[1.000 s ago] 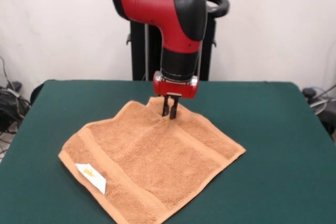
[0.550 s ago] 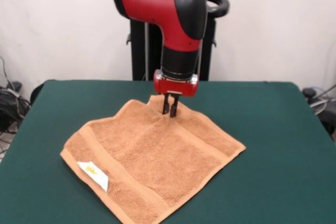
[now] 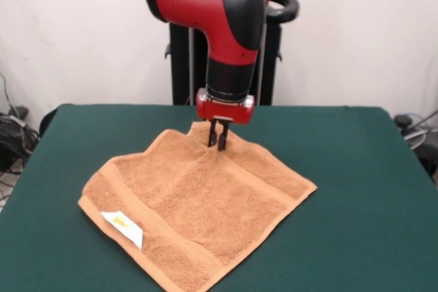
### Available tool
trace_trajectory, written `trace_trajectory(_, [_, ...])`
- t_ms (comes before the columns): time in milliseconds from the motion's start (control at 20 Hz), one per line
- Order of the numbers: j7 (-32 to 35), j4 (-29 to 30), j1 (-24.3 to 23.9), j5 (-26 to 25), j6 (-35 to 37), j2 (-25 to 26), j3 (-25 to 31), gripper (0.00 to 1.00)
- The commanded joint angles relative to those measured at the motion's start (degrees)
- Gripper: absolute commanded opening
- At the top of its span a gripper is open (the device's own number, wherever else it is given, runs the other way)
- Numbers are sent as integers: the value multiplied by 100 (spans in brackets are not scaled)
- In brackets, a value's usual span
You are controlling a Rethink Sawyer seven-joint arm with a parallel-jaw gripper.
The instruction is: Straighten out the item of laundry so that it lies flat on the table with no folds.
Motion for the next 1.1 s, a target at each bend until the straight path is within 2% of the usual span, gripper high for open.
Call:
trace_trajectory(50, [1305, -49, -175, 32, -285, 259, 134, 0])
trace_trajectory(300, [1197, -85, -233, -33, -245, 262, 136, 0])
trace_trajectory(550, [893, -195, -311, -305, -138, 245, 190, 0])
trace_trajectory(1100, [881, -329, -370, -459, -51, 285, 172, 0])
